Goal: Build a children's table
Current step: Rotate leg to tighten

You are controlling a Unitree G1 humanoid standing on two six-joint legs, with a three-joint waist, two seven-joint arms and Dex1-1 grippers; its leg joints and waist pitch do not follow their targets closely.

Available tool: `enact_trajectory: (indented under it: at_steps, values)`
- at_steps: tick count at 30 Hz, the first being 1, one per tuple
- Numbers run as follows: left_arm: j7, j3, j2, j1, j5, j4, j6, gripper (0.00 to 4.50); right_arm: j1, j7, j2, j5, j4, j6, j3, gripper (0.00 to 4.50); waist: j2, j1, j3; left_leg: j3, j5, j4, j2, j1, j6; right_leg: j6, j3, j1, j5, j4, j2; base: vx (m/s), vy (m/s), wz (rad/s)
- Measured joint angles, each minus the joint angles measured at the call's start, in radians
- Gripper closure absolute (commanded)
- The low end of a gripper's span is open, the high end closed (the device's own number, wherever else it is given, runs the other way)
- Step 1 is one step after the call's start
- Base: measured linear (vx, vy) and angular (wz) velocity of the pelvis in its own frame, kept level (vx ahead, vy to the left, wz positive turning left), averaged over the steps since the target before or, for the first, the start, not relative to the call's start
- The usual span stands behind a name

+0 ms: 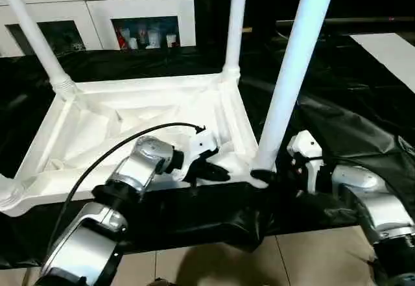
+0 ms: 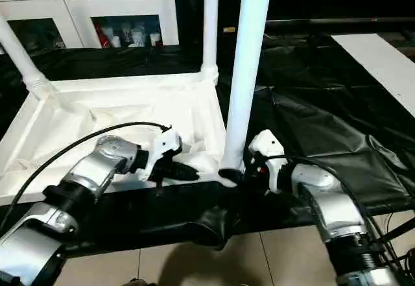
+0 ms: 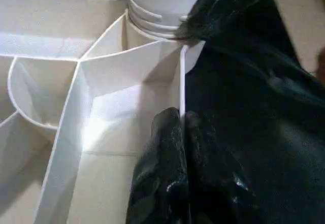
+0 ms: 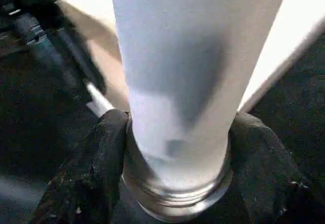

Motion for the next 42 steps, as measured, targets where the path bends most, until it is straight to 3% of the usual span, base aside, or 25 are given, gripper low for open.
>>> enact_trajectory:
  at_steps: [5, 10, 18, 19, 22, 30, 31, 37, 42]
  values:
    - [0.242, 0.040, -0.106, -0.085, 0.018, 0.147, 0.015, 4.50, -0.061, -0.329, 0.185, -0.037, 0.095, 0.023, -0.083, 1.86, -0.005, -0.011, -0.002, 0.000, 0.000, 0.002, -0.001, 0.000, 0.000, 0.001, 0.002, 0.000, -0.001, -0.001, 0.000, 0.000, 0.000, 0.00]
    - [0.415, 0.059, -0.171, -0.135, 0.023, 0.231, 0.016, 4.50, -0.152, -0.582, 0.296, -0.051, 0.218, -0.007, -0.132, 1.86, -0.007, -0.026, -0.004, 0.000, 0.000, 0.002, -0.003, 0.000, 0.000, 0.000, 0.005, 0.000, 0.000, -0.001, 0.000, 0.000, 0.000, 0.00]
    - [0.418, 0.063, -0.176, -0.157, 0.040, 0.283, -0.038, 4.50, -0.167, -0.635, 0.334, -0.077, 0.248, -0.050, -0.148, 1.86, -0.004, -0.024, -0.005, -0.001, 0.000, -0.002, -0.002, 0.000, 0.000, 0.001, 0.002, -0.001, 0.000, -0.001, 0.001, 0.000, 0.000, 0.00]
    - [0.411, 0.062, -0.174, -0.157, 0.044, 0.286, -0.048, 4.50, -0.159, -0.632, 0.337, -0.076, 0.245, -0.061, -0.152, 1.51, -0.004, -0.023, -0.005, -0.002, 0.000, -0.003, -0.002, 0.000, 0.000, 0.001, 0.002, -0.001, 0.000, -0.001, 0.001, 0.000, 0.000, 0.00]
    - [0.382, 0.060, -0.166, -0.157, 0.048, 0.290, -0.069, 4.50, -0.139, -0.611, 0.341, -0.064, 0.233, -0.087, -0.161, 1.14, -0.003, -0.022, -0.004, -0.001, 0.000, -0.003, -0.002, 0.000, 0.000, 0.001, 0.002, -0.001, 0.000, -0.002, 0.001, 0.000, 0.000, 0.00]
    - [0.298, 0.055, -0.146, -0.150, 0.051, 0.293, -0.143, 4.50, -0.012, -0.555, 0.322, -0.024, 0.024, -0.054, -0.149, 0.96, 0.018, -0.013, -0.001, -0.001, 0.000, -0.006, -0.002, -0.002, 0.000, 0.001, 0.002, -0.002, 0.000, -0.003, 0.001, 0.000, 0.000, 0.00]
    - [0.296, 0.056, -0.149, -0.149, 0.051, 0.294, -0.145, 4.23, 0.021, -0.531, 0.305, -0.015, -0.040, -0.040, -0.142, 0.90, 0.019, -0.009, -0.001, -0.001, 0.000, -0.007, -0.002, -0.002, 0.000, 0.002, 0.002, -0.002, -0.001, -0.004, 0.001, 0.000, 0.000, 0.00]
    - [0.208, 0.108, -0.144, -0.141, -0.025, 0.243, -0.151, 3.67, 0.173, -0.404, 0.212, 0.045, -0.275, 0.055, -0.099, 0.87, 0.016, 0.000, 0.001, 0.000, -0.001, -0.009, -0.002, -0.002, 0.000, 0.003, 0.001, -0.002, -0.001, -0.008, 0.001, 0.000, 0.000, 0.00]
    - [0.108, 0.115, -0.086, -0.081, -0.083, 0.038, -0.057, 3.34, 0.212, -0.307, 0.139, 0.078, -0.403, 0.113, -0.049, 0.87, 0.017, -0.006, 0.001, 0.000, -0.001, -0.011, -0.002, -0.002, 0.000, 0.003, 0.001, -0.002, -0.001, -0.008, 0.001, 0.000, 0.000, 0.00]
